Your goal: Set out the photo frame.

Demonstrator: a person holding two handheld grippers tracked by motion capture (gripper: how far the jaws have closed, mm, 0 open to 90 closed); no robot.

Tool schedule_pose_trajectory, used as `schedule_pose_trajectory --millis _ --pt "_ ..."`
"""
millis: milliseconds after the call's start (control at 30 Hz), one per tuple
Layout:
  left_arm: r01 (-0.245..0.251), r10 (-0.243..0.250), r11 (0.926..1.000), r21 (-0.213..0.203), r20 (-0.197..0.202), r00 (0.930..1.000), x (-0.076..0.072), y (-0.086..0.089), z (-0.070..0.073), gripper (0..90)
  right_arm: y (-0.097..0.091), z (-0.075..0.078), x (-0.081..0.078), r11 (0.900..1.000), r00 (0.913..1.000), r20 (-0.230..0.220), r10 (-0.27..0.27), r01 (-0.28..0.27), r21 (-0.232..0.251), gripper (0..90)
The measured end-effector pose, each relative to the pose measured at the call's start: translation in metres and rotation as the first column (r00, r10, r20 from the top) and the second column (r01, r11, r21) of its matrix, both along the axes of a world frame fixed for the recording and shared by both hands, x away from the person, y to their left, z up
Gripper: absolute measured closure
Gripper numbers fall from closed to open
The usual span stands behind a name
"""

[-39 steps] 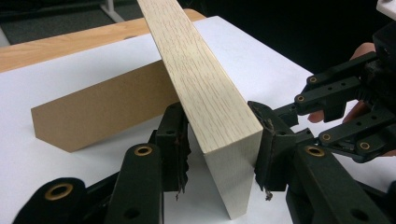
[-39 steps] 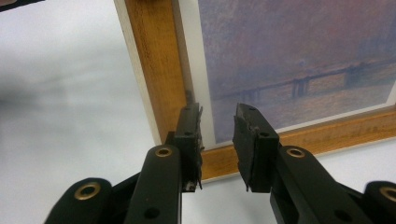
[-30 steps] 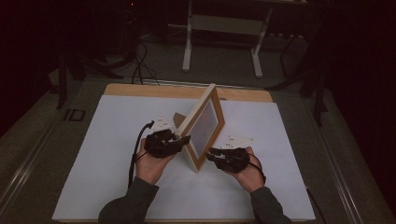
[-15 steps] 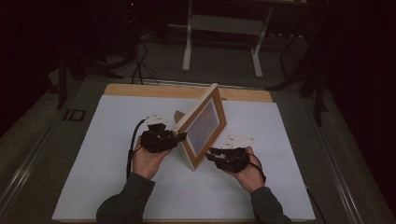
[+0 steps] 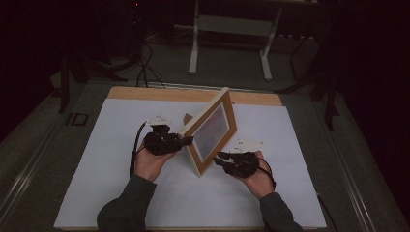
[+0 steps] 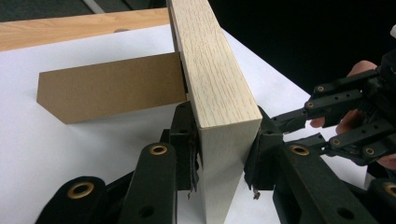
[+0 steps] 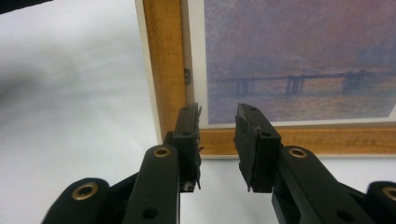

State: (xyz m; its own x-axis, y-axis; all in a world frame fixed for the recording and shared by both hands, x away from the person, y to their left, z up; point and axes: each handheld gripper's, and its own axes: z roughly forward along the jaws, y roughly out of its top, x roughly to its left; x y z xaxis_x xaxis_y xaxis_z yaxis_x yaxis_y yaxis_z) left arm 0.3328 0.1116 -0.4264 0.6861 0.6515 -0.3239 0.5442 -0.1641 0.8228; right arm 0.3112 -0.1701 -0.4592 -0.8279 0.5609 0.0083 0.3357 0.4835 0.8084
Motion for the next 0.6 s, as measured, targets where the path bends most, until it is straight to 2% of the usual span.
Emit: schedule_pose_trajectory --millis 100,233,267,300,600 --pt "0.013 -0.013 0.9999 0.003 0.0 0.9999 0.001 0.0 0.001 69.5 0.0 0.001 0.001 1.0 1.0 0.002 -0.004 0.004 0.001 69.9" --pt "0.063 -0.064 0.9976 -0.028 -0.01 0.9979 0.007 0.003 -0.002 69.8 -0.002 0.001 0.002 0.9998 0.9997 0.006 -0.022 0.021 0.001 68.0" --pt "0.063 -0.064 0.9976 -0.028 -0.01 0.9979 0.007 0.003 -0.002 69.8 -0.002 0.001 0.003 0.9996 0.9996 0.008 -0.026 0.026 0.004 67.7" --pt "0.085 -0.086 0.9956 -0.039 -0.018 0.9961 0.011 0.005 -0.003 69.9 -0.003 0.001 0.003 0.9995 0.9994 0.005 -0.033 0.033 0.005 67.7" --pt "0.137 -0.139 0.9895 -0.045 -0.032 0.9898 0.019 0.01 -0.003 69.8 -0.007 0.003 0.005 0.9986 0.9987 0.008 -0.051 0.051 0.013 66.4"
